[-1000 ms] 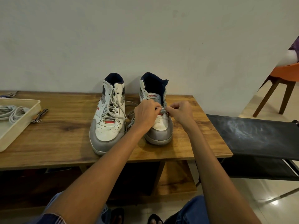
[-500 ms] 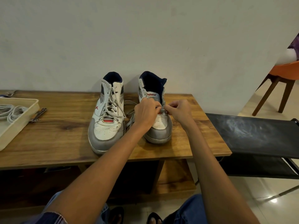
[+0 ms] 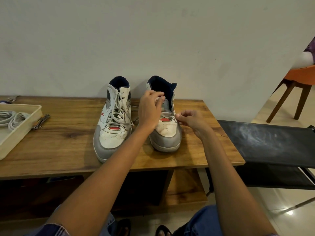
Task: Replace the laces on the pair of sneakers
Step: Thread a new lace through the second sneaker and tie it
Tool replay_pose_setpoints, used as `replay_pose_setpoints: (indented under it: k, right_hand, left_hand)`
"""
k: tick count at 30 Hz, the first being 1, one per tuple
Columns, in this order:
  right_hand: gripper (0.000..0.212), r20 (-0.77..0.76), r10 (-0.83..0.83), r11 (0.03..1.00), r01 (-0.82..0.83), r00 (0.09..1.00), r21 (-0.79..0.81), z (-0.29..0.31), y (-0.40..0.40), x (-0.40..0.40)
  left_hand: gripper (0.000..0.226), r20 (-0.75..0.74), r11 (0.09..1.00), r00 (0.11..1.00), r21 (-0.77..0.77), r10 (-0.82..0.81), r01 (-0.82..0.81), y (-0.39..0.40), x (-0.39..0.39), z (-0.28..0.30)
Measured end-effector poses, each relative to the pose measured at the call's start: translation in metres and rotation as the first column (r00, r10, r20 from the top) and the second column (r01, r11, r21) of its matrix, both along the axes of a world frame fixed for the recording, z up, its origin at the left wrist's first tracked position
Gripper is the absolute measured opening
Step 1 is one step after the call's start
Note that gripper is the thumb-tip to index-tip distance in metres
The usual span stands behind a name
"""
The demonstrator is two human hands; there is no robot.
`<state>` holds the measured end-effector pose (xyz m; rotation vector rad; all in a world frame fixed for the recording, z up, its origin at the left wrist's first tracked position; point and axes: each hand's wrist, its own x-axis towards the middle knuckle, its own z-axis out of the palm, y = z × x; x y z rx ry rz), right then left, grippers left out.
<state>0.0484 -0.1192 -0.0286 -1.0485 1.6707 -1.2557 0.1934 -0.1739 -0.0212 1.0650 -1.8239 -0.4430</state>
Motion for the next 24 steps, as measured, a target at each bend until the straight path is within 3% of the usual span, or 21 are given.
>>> replay_pose_setpoints:
  k: [3, 4, 5, 6, 7, 8, 9, 10, 11, 12, 13, 14, 15, 16, 17, 18, 21, 23, 24]
  right_hand:
    - [0.011, -0.079, -0.114, 0.991, 0.108, 0.99, -0.078, 0.006, -0.001, -0.003]
    - [0.015, -0.012, -0.181, 0.974, 0.178, 0.983, -0.139, 0.012, -0.001, -0.006]
    - [0.019, 0.156, -0.252, 0.932, 0.283, 0.955, -0.226, 0.021, 0.0, -0.012]
    - [0.022, 0.411, -0.287, 0.853, 0.426, 0.865, -0.302, 0.032, 0.004, -0.021]
    - [0.024, 0.669, -0.235, 0.743, 0.575, 0.705, -0.344, 0.043, 0.009, -0.034]
    - [0.024, 0.829, -0.131, 0.637, 0.687, 0.544, -0.35, 0.052, 0.016, -0.047]
    - [0.023, 0.891, -0.05, 0.573, 0.743, 0.452, -0.345, 0.058, 0.022, -0.058]
    - [0.022, 0.892, -0.042, 0.567, 0.746, 0.45, -0.349, 0.062, 0.027, -0.061]
    - [0.021, 0.837, -0.125, 0.617, 0.702, 0.533, -0.355, 0.064, 0.029, -0.06]
    - [0.021, 0.682, -0.246, 0.7, 0.613, 0.689, -0.367, 0.061, 0.026, -0.056]
    - [0.018, 0.394, -0.331, 0.804, 0.475, 0.857, -0.358, 0.055, 0.021, -0.046]
    - [0.017, 0.015, -0.307, 0.904, 0.296, 0.952, -0.307, 0.047, 0.015, -0.036]
    - [0.019, -0.321, -0.184, 0.971, 0.121, 0.929, -0.204, 0.039, 0.009, -0.025]
    - [0.023, -0.541, -0.042, 0.997, 0.001, 0.84, -0.076, 0.03, 0.003, -0.017]
    - [0.025, -0.645, 0.062, 0.998, -0.061, 0.762, 0.024, 0.024, -0.001, -0.008]
    - [0.027, -0.679, 0.11, 0.994, -0.081, 0.726, 0.074, 0.02, -0.004, -0.003]
    - [0.028, -0.666, 0.135, 0.991, -0.09, 0.734, 0.101, 0.016, -0.005, -0.001]
    - [0.027, -0.55, 0.053, 0.999, -0.049, 0.833, 0.021, 0.019, -0.002, -0.001]
    - [0.026, -0.383, -0.103, 0.993, 0.072, 0.918, -0.092, 0.022, 0.0, -0.004]
  left_hand:
    - [0.027, 0.095, 0.998, 0.994, 0.009, 0.06, -0.061, -0.004, 0.006, -0.001]
    - [0.022, 0.121, 0.997, 0.99, 0.008, 0.075, -0.077, -0.005, 0.007, -0.004]
    - [0.017, 0.114, 0.996, 0.99, 0.013, 0.087, -0.089, -0.005, 0.007, -0.005]
    - [0.014, 0.092, 0.995, 0.992, 0.024, 0.089, -0.092, -0.005, 0.008, -0.005]
    - [0.014, 0.072, 0.996, 0.995, 0.034, 0.075, -0.078, -0.006, 0.007, -0.004]
    - [0.014, 0.061, 0.998, 0.997, 0.046, 0.048, -0.051, -0.007, 0.008, -0.003]
    - [0.015, 0.051, 0.998, 0.999, 0.055, 0.015, -0.018, -0.007, 0.008, -0.001]
    - [0.015, 0.041, 0.998, 0.999, 0.061, -0.012, 0.01, -0.01, 0.009, 0.0]
    - [0.015, 0.034, 0.997, 0.999, 0.065, -0.033, 0.03, -0.012, 0.011, 0.001]
    - [0.015, 0.03, 0.997, 0.999, 0.067, -0.043, 0.041, -0.014, 0.012, 0.001]
    - [0.014, 0.024, 0.996, 0.999, 0.072, -0.048, 0.047, -0.015, 0.013, 0.0]
    - [0.014, 0.016, 0.996, 0.998, 0.079, -0.053, 0.051, -0.016, 0.014, 0.0]
    - [0.014, 0.009, 0.995, 0.998, 0.082, -0.06, 0.059, -0.017, 0.015, 0.001]
    - [0.014, 0.006, 0.994, 0.998, 0.084, -0.068, 0.068, -0.018, 0.017, 0.001]
    - [0.014, 0.006, 0.994, 0.997, 0.083, -0.074, 0.073, -0.019, 0.018, 0.002]
    - [0.014, 0.005, 0.994, 0.997, 0.081, -0.078, 0.077, -0.019, 0.019, 0.001]
    - [0.013, -0.015, 0.993, 0.995, 0.068, -0.095, 0.096, -0.023, 0.022, -0.001]
    - [0.014, -0.02, 0.993, 0.995, 0.07, -0.097, 0.098, -0.023, 0.023, -0.001]
    - [0.014, -0.02, 0.993, 0.995, 0.074, -0.096, 0.097, -0.024, 0.023, -0.001]
